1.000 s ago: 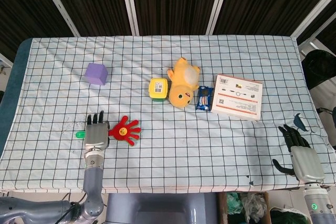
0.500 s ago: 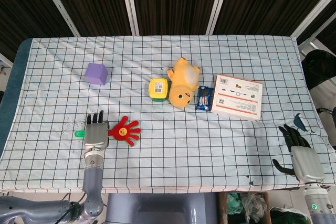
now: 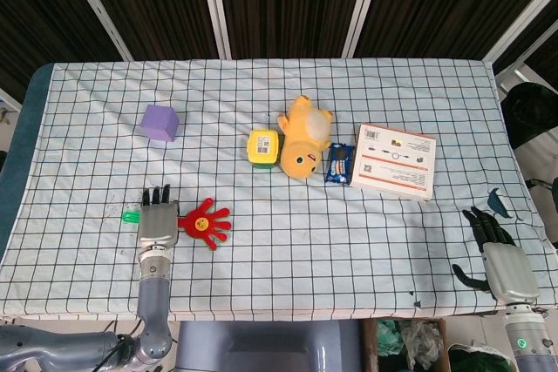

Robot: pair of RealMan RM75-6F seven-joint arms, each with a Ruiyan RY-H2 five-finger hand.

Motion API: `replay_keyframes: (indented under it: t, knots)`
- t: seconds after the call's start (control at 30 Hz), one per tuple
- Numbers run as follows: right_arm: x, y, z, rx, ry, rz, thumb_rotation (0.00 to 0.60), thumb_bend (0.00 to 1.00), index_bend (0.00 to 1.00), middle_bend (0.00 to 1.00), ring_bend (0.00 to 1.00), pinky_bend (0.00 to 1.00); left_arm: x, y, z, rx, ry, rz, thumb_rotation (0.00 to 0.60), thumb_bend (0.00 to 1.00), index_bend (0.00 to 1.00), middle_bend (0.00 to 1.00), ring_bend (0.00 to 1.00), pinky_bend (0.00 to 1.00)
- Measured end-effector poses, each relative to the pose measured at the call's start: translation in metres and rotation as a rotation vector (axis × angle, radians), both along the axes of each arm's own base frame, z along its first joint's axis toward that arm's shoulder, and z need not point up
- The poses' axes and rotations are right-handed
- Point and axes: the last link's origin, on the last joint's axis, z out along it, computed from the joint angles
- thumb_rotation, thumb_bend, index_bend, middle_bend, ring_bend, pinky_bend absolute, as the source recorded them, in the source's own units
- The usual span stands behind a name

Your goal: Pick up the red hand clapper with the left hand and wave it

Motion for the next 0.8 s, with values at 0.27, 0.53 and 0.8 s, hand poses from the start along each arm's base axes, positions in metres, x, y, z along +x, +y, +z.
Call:
replay_keyframes:
  t: [0.27, 0.53, 0.8]
  knots:
    - [0.0, 0.0, 0.0, 0.001, 0.0, -0.002, 0.6, 0.24, 0.0, 0.0, 0.0, 0.15, 0.011, 0.003, 0.007, 0.113, -0.12, -0.123, 0.6, 0.49, 0.66, 0.54, 0.37, 0.42]
    - [0.0, 0.0, -0.001, 0.005, 0.003, -0.004, 0.6, 0.24, 0.0, 0.0, 0.0, 0.15, 0.019, 0.001, 0.017, 0.208, -0.303, -0.256, 0.6, 0.51, 0.71, 0.68, 0.58, 0.66]
    - [-0.001, 0.0, -0.001, 0.005, 0.005, -0.01, 0.6, 0.24, 0.0, 0.0, 0.0, 0.15, 0.021, -0.004, 0.031, 0.245, -0.476, -0.337, 0.6, 0.51, 0.71, 0.69, 0.6, 0.69]
